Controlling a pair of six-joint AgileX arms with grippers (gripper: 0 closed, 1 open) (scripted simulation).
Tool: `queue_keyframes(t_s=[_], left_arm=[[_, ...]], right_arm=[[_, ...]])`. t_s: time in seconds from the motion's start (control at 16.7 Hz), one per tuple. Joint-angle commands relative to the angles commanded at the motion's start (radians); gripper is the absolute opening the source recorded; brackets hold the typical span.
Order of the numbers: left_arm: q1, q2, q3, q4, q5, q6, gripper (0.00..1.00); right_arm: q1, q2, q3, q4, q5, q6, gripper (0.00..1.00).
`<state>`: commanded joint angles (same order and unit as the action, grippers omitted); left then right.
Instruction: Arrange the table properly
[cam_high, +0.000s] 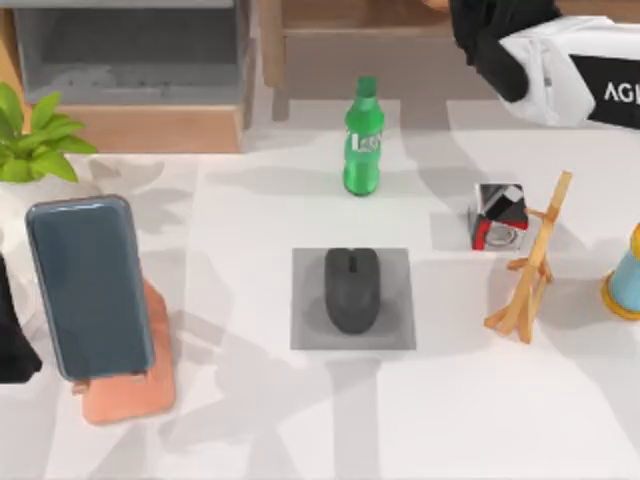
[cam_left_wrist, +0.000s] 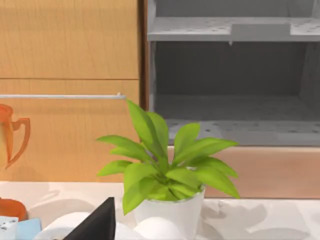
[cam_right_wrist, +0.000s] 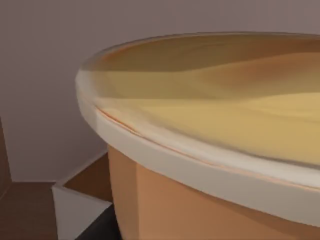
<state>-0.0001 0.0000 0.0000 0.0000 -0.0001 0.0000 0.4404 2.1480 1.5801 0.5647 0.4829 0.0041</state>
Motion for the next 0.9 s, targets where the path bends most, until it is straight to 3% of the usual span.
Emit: queue_keyframes(t_s=[0.6, 0.9], left_arm=[[0.0, 0.0, 0.0, 0.0, 0.0, 0.0, 1.0], [0.0, 0.0, 0.0, 0.0, 0.0, 0.0, 1.0]], right_arm=[[0.0, 0.0, 0.0, 0.0, 0.0, 0.0, 0.98], [0.0, 0.0, 0.0, 0.0, 0.0, 0.0, 1.0]])
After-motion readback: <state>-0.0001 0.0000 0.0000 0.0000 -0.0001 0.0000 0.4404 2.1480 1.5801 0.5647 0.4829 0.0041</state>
